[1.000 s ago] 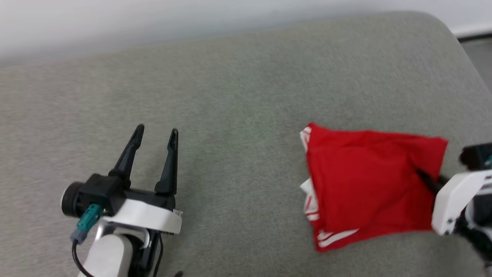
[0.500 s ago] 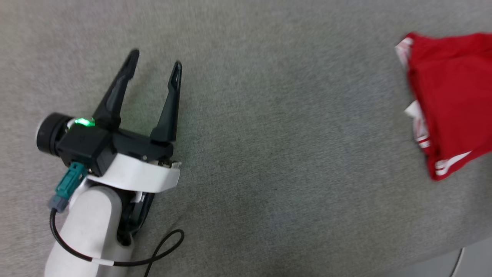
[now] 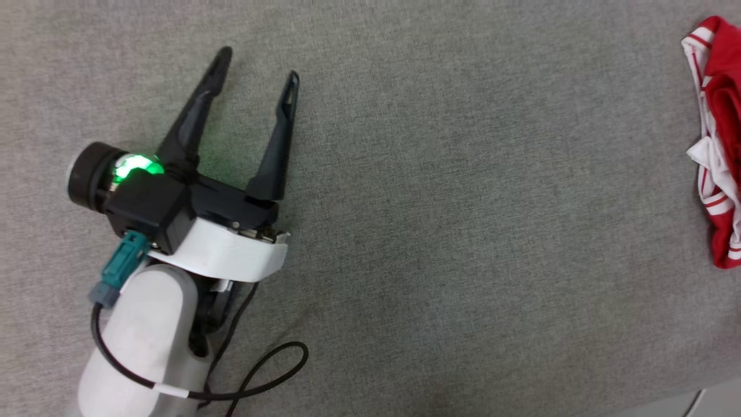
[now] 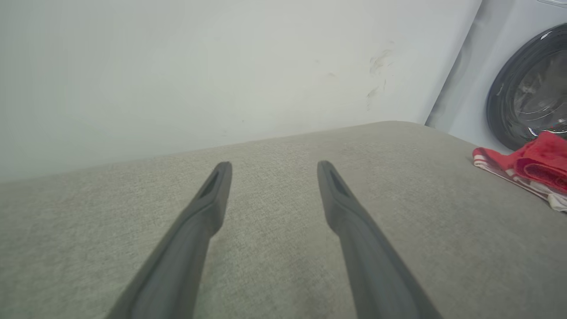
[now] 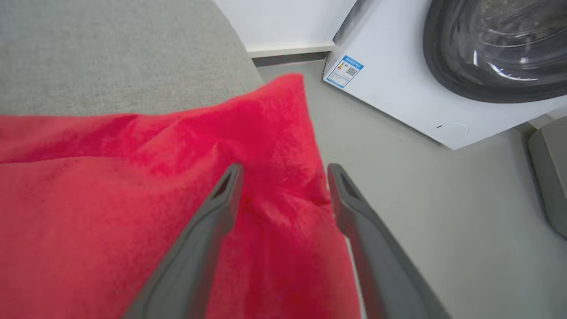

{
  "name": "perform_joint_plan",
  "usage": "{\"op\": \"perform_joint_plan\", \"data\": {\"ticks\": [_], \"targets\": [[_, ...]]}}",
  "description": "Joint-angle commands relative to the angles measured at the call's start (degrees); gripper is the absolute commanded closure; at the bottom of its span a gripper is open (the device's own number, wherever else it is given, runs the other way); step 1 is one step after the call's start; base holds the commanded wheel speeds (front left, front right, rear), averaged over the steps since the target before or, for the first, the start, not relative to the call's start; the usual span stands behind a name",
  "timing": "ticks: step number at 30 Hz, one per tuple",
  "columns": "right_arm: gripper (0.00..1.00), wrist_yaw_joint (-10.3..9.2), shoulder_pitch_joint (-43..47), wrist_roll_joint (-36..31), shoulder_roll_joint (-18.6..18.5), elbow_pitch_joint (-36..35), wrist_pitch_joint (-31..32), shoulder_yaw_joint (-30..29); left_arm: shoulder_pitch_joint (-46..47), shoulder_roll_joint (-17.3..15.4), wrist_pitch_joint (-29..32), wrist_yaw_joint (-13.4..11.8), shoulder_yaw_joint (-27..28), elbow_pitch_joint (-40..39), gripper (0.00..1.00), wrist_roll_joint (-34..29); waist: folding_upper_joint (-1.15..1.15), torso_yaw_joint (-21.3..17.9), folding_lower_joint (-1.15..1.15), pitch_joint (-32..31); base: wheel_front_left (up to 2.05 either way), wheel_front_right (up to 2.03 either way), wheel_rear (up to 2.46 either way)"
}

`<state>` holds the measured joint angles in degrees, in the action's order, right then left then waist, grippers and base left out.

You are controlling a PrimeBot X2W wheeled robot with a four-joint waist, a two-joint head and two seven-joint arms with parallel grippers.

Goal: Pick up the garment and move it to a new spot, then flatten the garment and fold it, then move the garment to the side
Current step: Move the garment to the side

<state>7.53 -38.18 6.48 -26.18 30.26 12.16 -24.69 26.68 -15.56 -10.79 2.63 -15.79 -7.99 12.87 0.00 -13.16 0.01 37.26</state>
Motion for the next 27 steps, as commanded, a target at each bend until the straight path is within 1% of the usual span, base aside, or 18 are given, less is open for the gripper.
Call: {"op": "perform_joint_plan", "data": {"ticks": [1, 4, 6, 9, 14, 19, 21, 27], "targets": [[0.00, -0.09, -0.7, -1.1, 0.6, 0.1, -1.4, -1.0, -0.4, 0.3, -0.4, 0.3, -0.1, 0.5, 0.00, 0.2, 0.00, 0.3, -0.01, -1.0, 0.00, 0.00, 0.00], [0.00, -0.08, 0.5, -4.1, 2.3, -1.1, -6.4, -3.1, -1.3, 0.8, -1.1, 0.2, -0.2, 2.0, 0.00, 0.9, 0.00, 0.9, -0.01, -3.2, 0.00, 0.00, 0.00], [0.00, -0.09, 1.8, -4.9, 3.5, -2.4, -10.0, -2.9, -2.2, 1.2, -1.6, -0.1, -0.3, 3.4, 0.00, 1.4, 0.00, 1.4, -0.01, -5.2, 0.00, 0.00, 0.00], [0.00, -0.08, 4.7, -5.6, 5.8, -4.7, -14.5, -1.8, -3.9, 2.0, -2.5, -0.7, 0.1, 5.3, 0.00, 2.1, 0.00, 2.2, -0.01, -8.8, 0.00, 0.00, 0.00], [0.00, -0.08, 11.1, -4.6, 9.2, -8.9, -19.7, 2.1, -7.6, 3.1, -3.5, -2.0, 1.2, 8.1, 0.00, 3.6, 0.00, 3.8, -0.01, -14.3, 0.00, 0.00, 0.00], [0.00, -0.08, 18.3, -2.7, 13.1, -13.3, -22.4, 6.5, -11.3, 4.1, -4.0, -3.1, 2.7, 10.8, 0.00, 5.1, 0.00, 6.0, -0.01, -19.2, 0.00, 0.00, 0.00], [0.00, -0.08, 21.2, -2.1, 15.1, -14.7, -22.1, 8.7, -12.8, 4.2, -4.1, -3.2, 3.4, 11.9, 0.00, 5.6, 0.00, 6.9, -0.01, -20.8, 0.00, 0.00, 0.00], [0.00, -0.08, 27.3, -0.2, 18.6, -18.5, -21.8, 13.4, -16.5, 4.6, -4.4, -3.4, 5.1, 14.9, 0.00, 6.9, 0.00, 9.6, -0.01, -25.2, 0.00, 0.00, 0.00]]}}
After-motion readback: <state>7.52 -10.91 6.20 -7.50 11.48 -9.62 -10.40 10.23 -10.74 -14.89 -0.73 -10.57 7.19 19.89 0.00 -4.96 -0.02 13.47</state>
